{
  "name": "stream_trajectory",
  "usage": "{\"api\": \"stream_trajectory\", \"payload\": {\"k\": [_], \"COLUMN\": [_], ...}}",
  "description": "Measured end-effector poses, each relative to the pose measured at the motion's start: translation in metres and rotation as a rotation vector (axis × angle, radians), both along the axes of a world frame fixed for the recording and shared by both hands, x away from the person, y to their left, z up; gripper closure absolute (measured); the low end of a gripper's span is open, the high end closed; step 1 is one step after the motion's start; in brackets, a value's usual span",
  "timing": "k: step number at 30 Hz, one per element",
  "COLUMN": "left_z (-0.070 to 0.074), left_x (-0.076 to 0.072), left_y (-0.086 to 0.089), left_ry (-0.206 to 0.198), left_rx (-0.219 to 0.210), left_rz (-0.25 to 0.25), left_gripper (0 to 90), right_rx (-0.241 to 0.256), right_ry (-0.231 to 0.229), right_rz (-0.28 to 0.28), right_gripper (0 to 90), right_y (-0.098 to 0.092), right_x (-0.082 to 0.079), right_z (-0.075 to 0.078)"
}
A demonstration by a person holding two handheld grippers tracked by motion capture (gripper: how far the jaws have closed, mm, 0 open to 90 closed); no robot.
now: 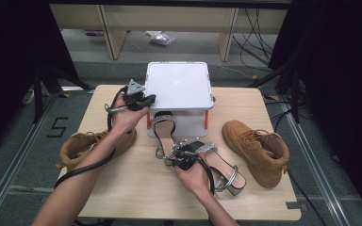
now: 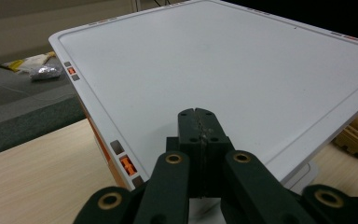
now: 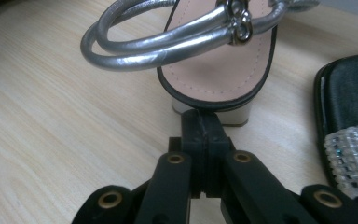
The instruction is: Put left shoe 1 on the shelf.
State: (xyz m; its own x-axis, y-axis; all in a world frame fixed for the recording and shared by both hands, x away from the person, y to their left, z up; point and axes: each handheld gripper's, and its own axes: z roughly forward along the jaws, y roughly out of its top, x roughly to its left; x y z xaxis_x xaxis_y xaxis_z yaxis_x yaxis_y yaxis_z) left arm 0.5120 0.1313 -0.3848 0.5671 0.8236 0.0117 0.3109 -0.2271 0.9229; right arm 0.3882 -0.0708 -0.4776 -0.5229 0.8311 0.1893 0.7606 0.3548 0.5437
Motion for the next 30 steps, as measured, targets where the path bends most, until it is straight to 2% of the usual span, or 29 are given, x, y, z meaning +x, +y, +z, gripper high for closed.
{"api": "stream_trajectory", "payload": {"k": [4, 8, 9, 18, 19, 23, 25, 30], "left_z": [0.0, 0.0, 0.0, 0.0, 0.0, 0.0, 0.0, 0.0], "left_x": [0.0, 0.0, 0.0, 0.0, 0.0, 0.0, 0.0, -0.001], "left_y": [0.0, 0.0, 0.0, -0.001, -0.001, -0.001, -0.001, -0.001], "left_ry": [-0.001, -0.001, -0.001, -0.003, -0.006, -0.004, -0.004, -0.004], "left_rx": [0.004, 0.006, 0.006, 0.004, 0.004, 0.005, 0.005, 0.003], "left_rz": [0.001, 0.001, 0.001, 0.0, 0.001, -0.002, -0.002, -0.002], "left_gripper": [89.4, 89.4, 89.4, 89.4, 89.4, 89.4, 89.4, 89.4], "right_rx": [0.013, 0.034, 0.048, 0.038, 0.043, 0.042, 0.035, 0.031], "right_ry": [0.013, -0.023, -0.029, -0.06, -0.066, -0.093, -0.119, -0.142], "right_rz": [-0.015, -0.018, -0.044, -0.046, -0.064, -0.08, -0.069, -0.077], "right_gripper": [90.0, 90.0, 90.0, 90.0, 90.0, 90.0, 90.0, 90.0], "right_y": [0.002, 0.005, 0.008, 0.015, 0.017, 0.019, 0.021, 0.026], "right_x": [-0.001, 0.0, 0.0, 0.012, 0.015, 0.019, 0.025, 0.035], "right_z": [0.0, -0.001, 0.001, 0.009, 0.01, 0.011, 0.012, 0.015]}}
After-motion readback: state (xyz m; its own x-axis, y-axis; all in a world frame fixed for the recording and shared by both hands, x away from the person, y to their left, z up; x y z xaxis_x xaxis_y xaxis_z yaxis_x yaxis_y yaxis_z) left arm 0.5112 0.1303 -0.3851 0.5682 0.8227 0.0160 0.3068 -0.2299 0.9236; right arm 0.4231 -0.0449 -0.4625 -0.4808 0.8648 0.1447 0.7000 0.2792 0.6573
